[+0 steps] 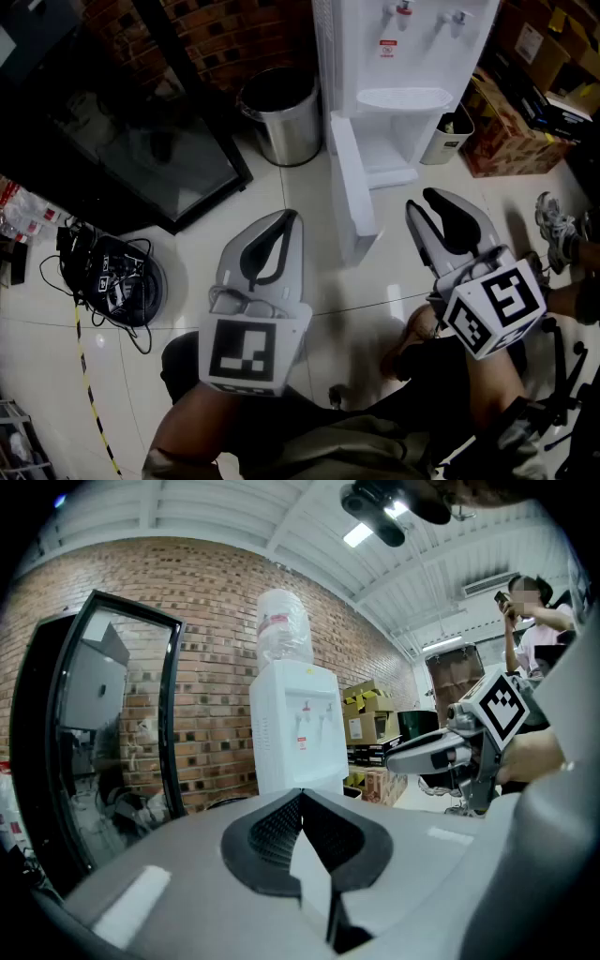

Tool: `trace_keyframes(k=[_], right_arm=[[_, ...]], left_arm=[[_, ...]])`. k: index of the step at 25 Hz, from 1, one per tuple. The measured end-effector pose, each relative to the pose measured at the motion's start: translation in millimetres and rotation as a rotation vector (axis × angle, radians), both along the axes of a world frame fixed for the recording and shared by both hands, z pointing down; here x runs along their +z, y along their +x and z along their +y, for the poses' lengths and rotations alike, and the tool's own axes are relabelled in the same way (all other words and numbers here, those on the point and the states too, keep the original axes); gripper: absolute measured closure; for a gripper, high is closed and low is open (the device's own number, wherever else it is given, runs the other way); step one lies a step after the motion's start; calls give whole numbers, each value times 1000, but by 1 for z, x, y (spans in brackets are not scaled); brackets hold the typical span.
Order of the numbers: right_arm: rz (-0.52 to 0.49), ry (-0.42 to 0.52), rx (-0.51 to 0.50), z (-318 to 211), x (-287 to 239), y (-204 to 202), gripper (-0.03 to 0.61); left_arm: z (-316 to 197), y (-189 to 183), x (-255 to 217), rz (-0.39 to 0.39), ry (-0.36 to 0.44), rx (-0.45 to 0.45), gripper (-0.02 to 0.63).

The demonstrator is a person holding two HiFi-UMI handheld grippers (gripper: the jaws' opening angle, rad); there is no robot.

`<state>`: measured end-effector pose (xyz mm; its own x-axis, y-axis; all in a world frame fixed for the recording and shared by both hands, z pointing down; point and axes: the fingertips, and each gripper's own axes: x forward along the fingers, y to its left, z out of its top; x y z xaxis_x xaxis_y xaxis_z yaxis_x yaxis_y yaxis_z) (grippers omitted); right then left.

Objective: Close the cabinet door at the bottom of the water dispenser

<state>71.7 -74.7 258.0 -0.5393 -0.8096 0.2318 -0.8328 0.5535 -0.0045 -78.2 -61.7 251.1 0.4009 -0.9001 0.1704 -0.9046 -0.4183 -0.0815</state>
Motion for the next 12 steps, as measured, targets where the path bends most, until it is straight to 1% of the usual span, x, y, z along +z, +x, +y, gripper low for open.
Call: trace_keyframes(k=[4, 12], right_arm=[[79, -31, -39, -1, 24, -19, 454], [250, -127, -156, -8, 87, -66, 448]], left_arm=[[-3, -4, 1, 1, 2, 0, 611], [-11, -5, 10, -19, -10, 15, 577]])
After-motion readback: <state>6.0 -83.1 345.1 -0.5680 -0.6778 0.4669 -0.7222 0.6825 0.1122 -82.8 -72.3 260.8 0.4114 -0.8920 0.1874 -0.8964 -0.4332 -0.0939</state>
